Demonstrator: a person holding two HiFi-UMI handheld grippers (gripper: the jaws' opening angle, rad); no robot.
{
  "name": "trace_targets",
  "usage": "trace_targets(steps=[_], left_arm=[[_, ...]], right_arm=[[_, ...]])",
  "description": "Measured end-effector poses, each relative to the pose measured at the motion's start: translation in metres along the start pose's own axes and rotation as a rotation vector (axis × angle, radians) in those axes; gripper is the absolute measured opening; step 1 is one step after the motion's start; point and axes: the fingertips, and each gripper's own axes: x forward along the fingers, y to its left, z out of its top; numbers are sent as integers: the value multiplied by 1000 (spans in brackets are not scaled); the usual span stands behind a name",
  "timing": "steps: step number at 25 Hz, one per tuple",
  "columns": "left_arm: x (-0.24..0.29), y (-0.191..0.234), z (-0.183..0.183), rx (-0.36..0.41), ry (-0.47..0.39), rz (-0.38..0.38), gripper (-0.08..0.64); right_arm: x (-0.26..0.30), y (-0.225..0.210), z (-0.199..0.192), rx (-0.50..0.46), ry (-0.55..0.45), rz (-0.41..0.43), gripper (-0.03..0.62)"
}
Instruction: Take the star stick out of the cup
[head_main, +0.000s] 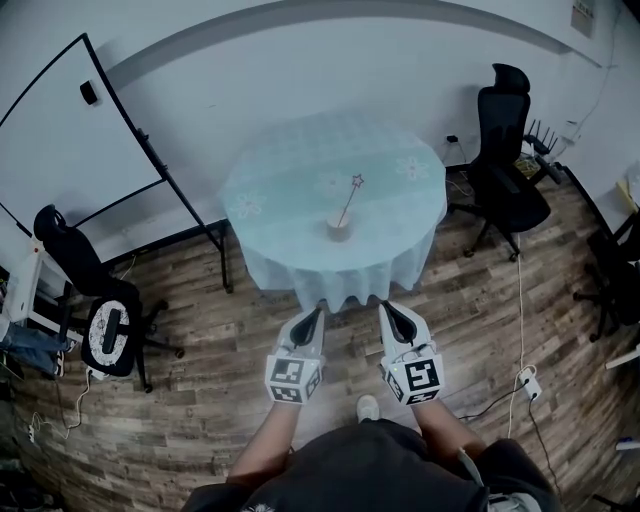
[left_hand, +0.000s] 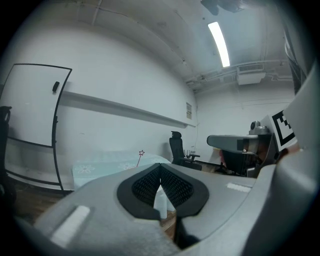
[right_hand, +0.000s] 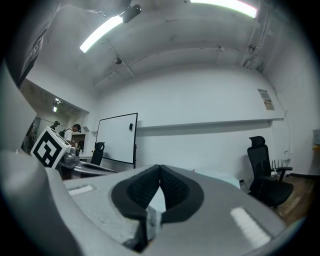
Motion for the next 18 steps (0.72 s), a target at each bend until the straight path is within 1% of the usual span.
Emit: trace_targets(steps=[2, 5, 11, 18], left_arm=[[12, 5, 4, -5, 0, 23, 5], [28, 6, 8, -3, 0, 35, 5], [59, 11, 7, -11, 21, 83, 5], [73, 18, 5, -28, 40, 127, 5]], right_arm=[[11, -12, -1, 7, -1, 14, 3], [24, -29, -4, 13, 0, 24, 3], [46, -60, -13, 18, 15, 58, 4], [63, -81, -21, 42, 25, 84, 5]])
